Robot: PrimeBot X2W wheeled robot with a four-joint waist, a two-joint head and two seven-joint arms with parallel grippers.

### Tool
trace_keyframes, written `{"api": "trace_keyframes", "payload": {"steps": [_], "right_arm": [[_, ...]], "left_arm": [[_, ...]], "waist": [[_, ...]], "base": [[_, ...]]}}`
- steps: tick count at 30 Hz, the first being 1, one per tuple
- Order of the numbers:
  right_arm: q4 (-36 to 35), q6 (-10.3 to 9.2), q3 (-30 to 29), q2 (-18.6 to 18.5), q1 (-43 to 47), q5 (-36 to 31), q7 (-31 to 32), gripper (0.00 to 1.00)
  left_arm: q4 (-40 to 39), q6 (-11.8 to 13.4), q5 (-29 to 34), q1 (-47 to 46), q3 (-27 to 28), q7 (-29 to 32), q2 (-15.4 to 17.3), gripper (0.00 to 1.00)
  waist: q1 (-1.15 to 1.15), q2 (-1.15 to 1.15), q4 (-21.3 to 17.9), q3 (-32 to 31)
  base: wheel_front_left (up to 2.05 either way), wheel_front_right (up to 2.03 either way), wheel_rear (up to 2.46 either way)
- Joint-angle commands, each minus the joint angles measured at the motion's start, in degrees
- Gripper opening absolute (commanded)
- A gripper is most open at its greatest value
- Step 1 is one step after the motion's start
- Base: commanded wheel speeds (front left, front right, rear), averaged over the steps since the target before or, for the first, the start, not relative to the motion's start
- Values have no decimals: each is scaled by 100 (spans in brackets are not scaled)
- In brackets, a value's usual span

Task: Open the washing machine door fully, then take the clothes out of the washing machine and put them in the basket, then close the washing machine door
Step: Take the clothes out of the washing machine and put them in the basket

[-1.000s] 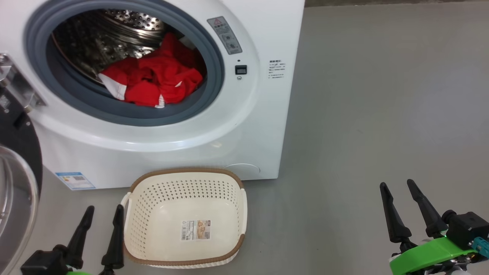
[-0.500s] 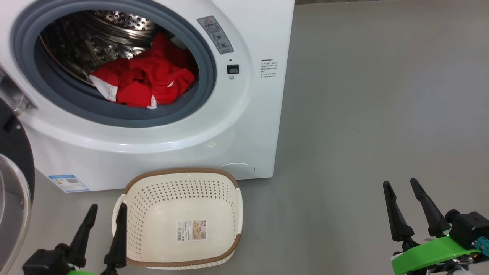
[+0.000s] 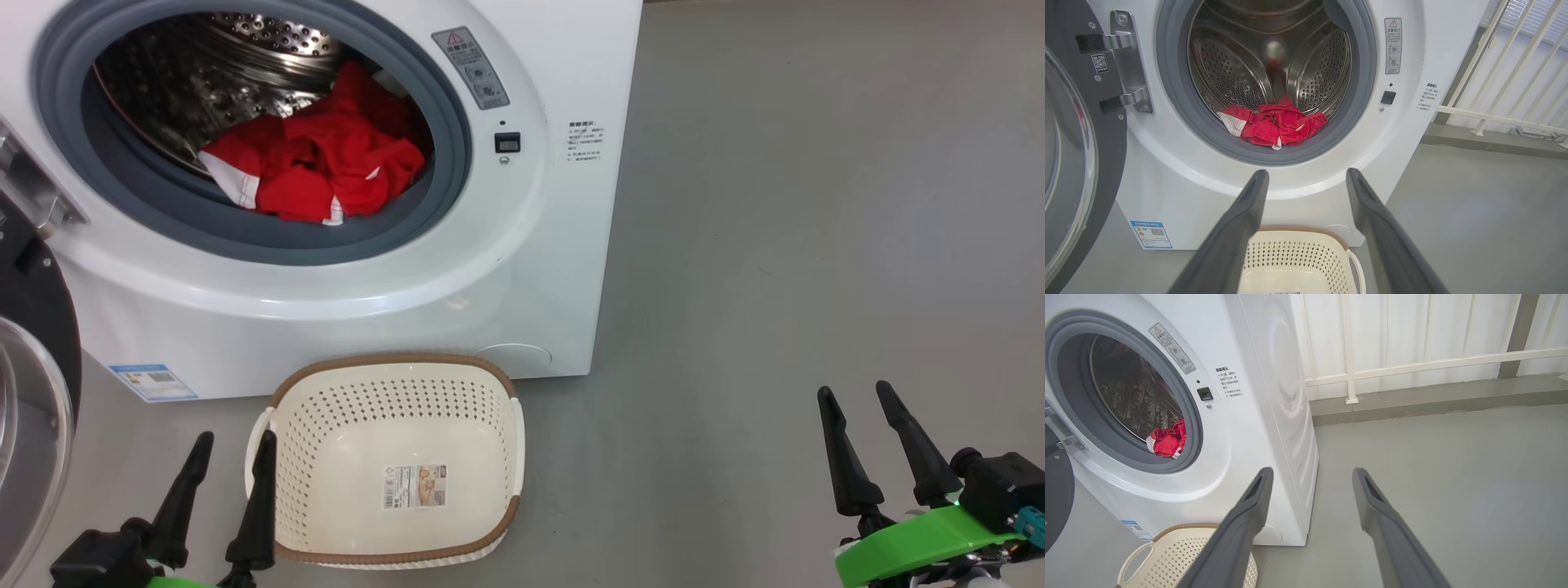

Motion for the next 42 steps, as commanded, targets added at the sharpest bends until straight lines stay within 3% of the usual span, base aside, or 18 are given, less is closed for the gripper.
{"api": "trace_keyframes", "payload": {"steps": [1, 18, 32, 42], "right_arm": [[-163, 1, 136, -54, -99, -78, -37, 100], [-153, 1, 191, -62, -120, -70, -37, 100], [-157, 1, 213, -45, -166, -70, -37, 100], [-204, 1, 260, 37, -392, -92, -37, 100]], "left_arm": [[-167, -31, -58, -190, 173, -29, 159, 100], [-201, -31, -57, -194, 52, -29, 200, 100], [-166, -31, 7, -228, -56, -29, 239, 100], [502, -31, 158, -1156, -307, -29, 328, 100]], "waist": [[0, 0, 8, 2], [0, 0, 54, 27], [0, 0, 62, 125], [0, 0, -99, 615]], "base": [[16, -23, 8], [90, -105, 15], [12, -12, 0], [0, 0, 0]]}}
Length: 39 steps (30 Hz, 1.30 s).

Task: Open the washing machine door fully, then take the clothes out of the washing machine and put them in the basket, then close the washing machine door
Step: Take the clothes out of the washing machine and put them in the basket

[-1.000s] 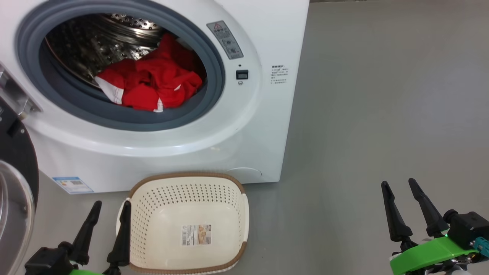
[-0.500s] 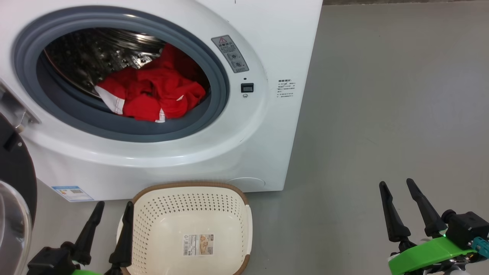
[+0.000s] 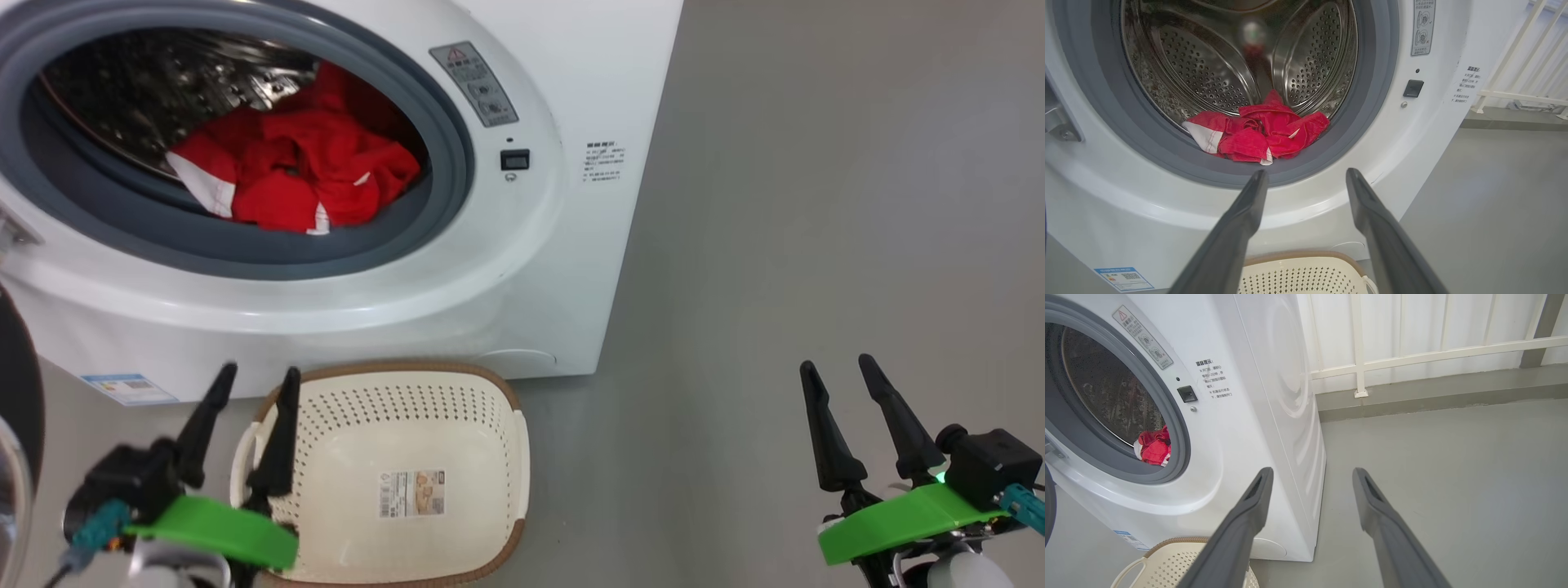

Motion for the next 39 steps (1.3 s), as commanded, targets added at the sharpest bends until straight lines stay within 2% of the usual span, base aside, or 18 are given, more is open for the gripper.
{"api": "trace_keyframes", "payload": {"steps": [1, 13, 20, 30, 39], "right_arm": [[-159, 1, 140, -26, -194, -92, -37, 100], [-188, 1, 182, 160, -620, -95, -37, 100], [-216, 1, 233, 240, -838, -94, -37, 100], [-225, 1, 309, 289, -996, -92, -37, 100], [-276, 1, 385, 300, -1110, -93, -37, 100]], "left_arm": [[63, -31, 61, -451, 140, -29, 194, 100], [1700, -31, 76, -2562, -250, -29, 502, 100], [2545, -31, -118, -3523, -704, -29, 789, 100], [3081, -31, -302, -4293, -1092, -29, 978, 100], [3248, -31, -353, -4728, -1186, -29, 1097, 100]], "waist": [[0, 0, -114, 239], [0, 0, -516, 1079], [0, 0, -756, 1453], [0, 0, -938, 1744], [0, 0, -1110, 1966]], "base": [[0, 0, 0], [0, 0, 0], [0, 0, 0], [0, 0, 0], [0, 0, 0]]}}
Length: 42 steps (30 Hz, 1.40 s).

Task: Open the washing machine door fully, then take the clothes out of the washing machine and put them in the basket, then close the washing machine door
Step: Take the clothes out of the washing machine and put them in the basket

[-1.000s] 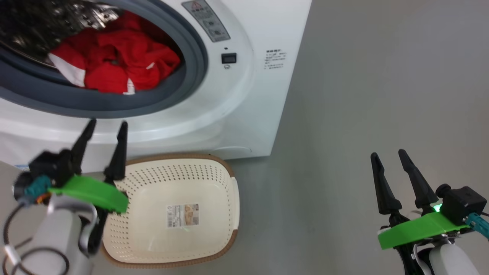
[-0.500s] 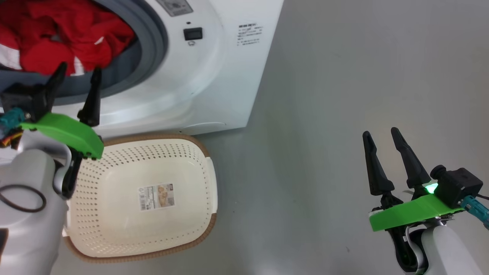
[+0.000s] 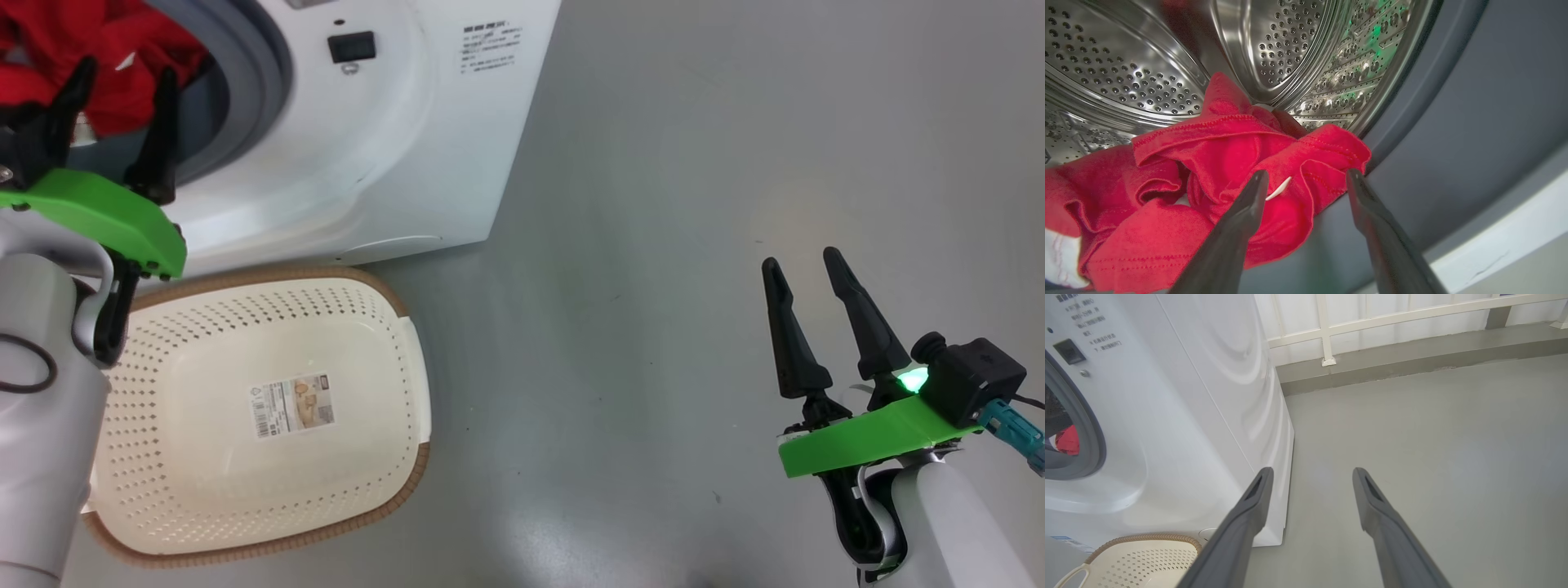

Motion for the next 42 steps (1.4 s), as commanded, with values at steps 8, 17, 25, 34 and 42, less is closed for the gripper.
{"api": "trace_keyframes", "payload": {"steps": [8, 17, 25, 34, 42], "right_arm": [[-176, 1, 176, 2, -5, -79, -37, 100], [-247, 1, 243, 3, -48, -44, -37, 100], [-282, 1, 315, 3, -58, 19, -37, 100], [-307, 1, 337, 4, -44, 33, -37, 100], [-323, 1, 350, 4, -89, 49, -37, 100]], "left_arm": [[137, -31, -54, -301, 73, -29, 431, 100], [469, -31, -68, -594, 45, -29, 608, 100], [891, -31, -106, -815, 35, -29, 709, 100], [1215, -31, -98, -966, -13, -29, 719, 100], [1379, -31, -142, -1100, -89, -29, 723, 0]], "waist": [[0, 0, -184, 155], [0, 0, -315, 350], [0, 0, -419, 412], [0, 0, -476, 431], [0, 0, -465, 423]], "base": [[0, 0, 0], [0, 0, 0], [0, 0, 0], [0, 0, 0], [0, 0, 0]]}}
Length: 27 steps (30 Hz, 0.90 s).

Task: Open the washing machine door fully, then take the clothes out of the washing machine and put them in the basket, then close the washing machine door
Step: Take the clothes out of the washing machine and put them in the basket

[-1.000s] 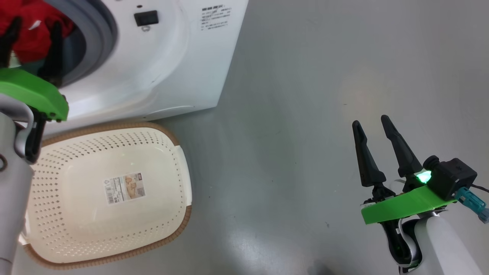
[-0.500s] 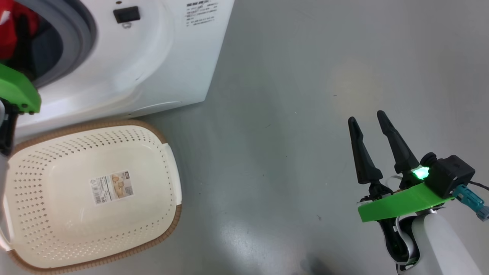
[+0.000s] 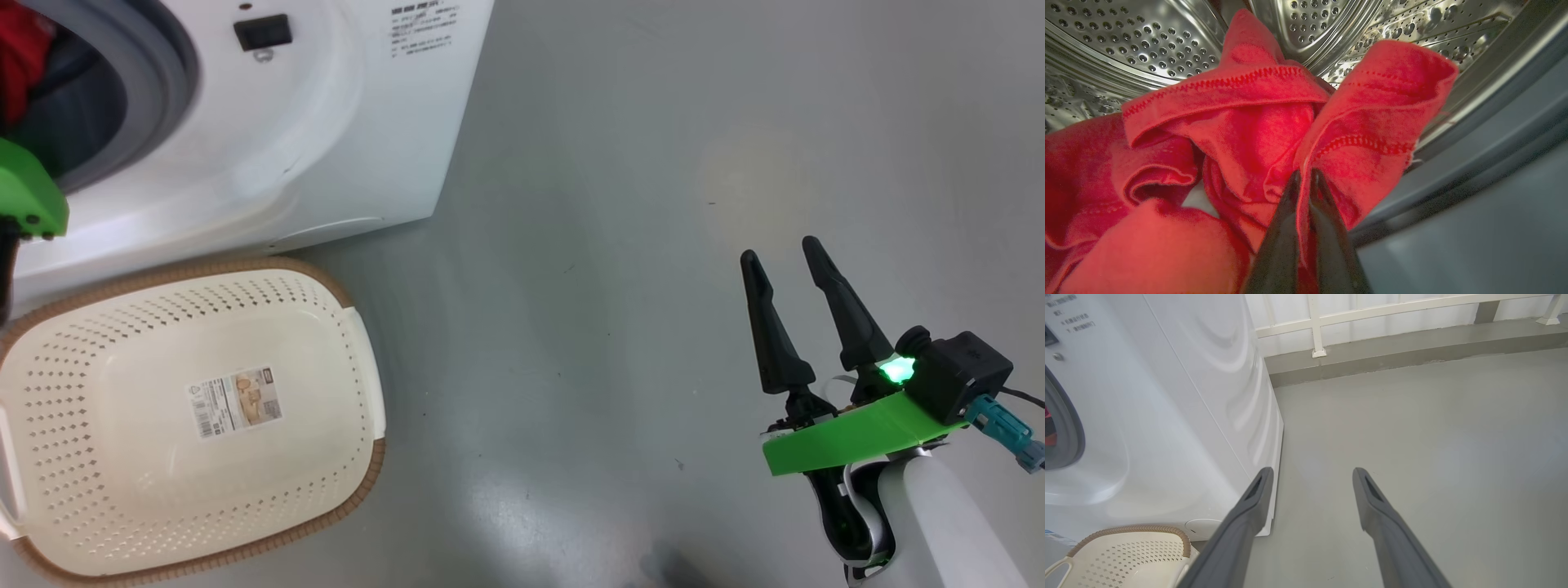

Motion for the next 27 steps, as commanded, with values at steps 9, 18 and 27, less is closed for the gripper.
{"api": "trace_keyframes", "payload": {"steps": [9, 18, 27], "right_arm": [[-110, 1, 49, -11, -8, 2, -37, 100], [-95, 1, -71, -11, 42, -44, -37, 100], [-68, 1, -151, -33, 146, -134, -37, 100]], "left_arm": [[-424, -30, -130, 97, 406, -29, 193, 0], [-1459, -29, 120, 836, 1325, -29, -26, 0], [-2874, -29, 692, 1948, 2322, -29, -570, 0]], "waist": [[0, 0, 188, -157], [0, 0, 448, -415], [0, 0, 668, -696]], "base": [[0, 0, 0], [0, 0, 0], [0, 0, 0]]}}
